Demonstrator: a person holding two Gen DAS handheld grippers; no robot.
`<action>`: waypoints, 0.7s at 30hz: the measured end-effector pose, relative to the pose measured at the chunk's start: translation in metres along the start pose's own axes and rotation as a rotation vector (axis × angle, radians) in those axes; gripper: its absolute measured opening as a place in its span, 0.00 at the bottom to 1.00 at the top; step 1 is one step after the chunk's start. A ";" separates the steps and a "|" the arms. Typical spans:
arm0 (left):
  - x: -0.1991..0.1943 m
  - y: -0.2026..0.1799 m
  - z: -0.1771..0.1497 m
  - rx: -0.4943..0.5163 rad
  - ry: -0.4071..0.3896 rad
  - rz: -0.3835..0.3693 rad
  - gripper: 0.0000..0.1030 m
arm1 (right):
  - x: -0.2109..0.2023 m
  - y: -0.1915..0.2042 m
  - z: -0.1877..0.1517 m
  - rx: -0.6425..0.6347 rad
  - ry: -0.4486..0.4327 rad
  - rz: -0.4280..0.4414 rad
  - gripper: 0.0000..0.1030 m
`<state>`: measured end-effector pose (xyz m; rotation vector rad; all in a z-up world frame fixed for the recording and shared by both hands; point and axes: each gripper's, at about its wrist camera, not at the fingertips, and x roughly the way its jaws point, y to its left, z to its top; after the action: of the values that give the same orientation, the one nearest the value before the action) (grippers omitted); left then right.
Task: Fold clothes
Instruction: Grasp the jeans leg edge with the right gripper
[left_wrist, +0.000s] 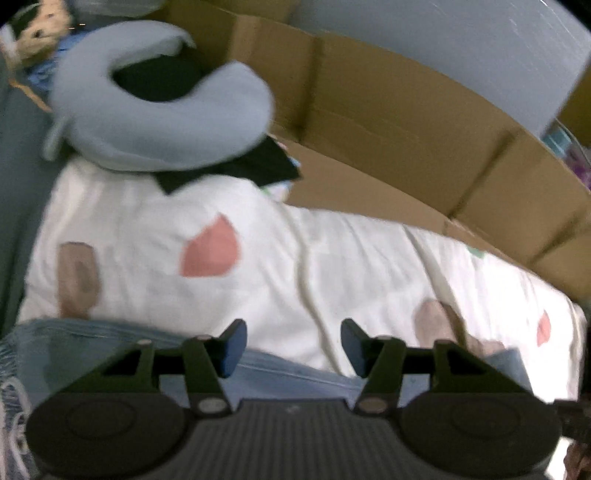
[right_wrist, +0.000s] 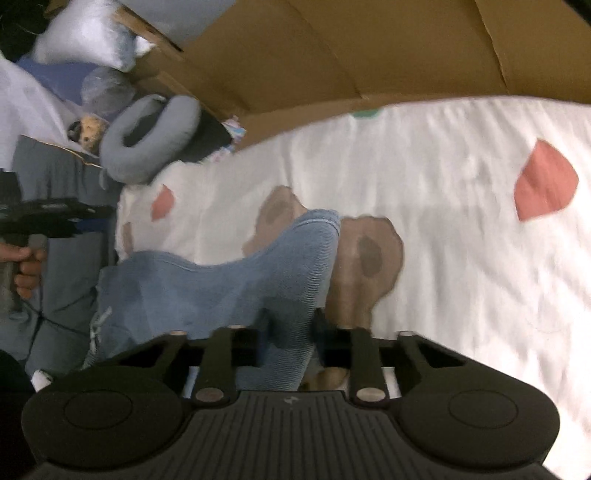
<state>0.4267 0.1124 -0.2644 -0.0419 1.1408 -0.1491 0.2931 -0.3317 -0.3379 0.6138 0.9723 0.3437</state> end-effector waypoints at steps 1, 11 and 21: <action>0.003 -0.005 -0.002 0.004 0.006 -0.012 0.60 | -0.002 0.006 0.000 -0.009 -0.007 0.012 0.10; -0.005 -0.042 -0.013 0.025 0.002 -0.176 0.61 | -0.019 0.068 0.002 -0.097 -0.063 0.126 0.05; -0.017 -0.045 -0.019 -0.026 0.044 -0.326 0.79 | 0.010 0.123 -0.003 -0.154 -0.033 0.172 0.04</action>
<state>0.3986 0.0712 -0.2520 -0.2495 1.1745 -0.4263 0.2955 -0.2299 -0.2688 0.5618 0.8547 0.5546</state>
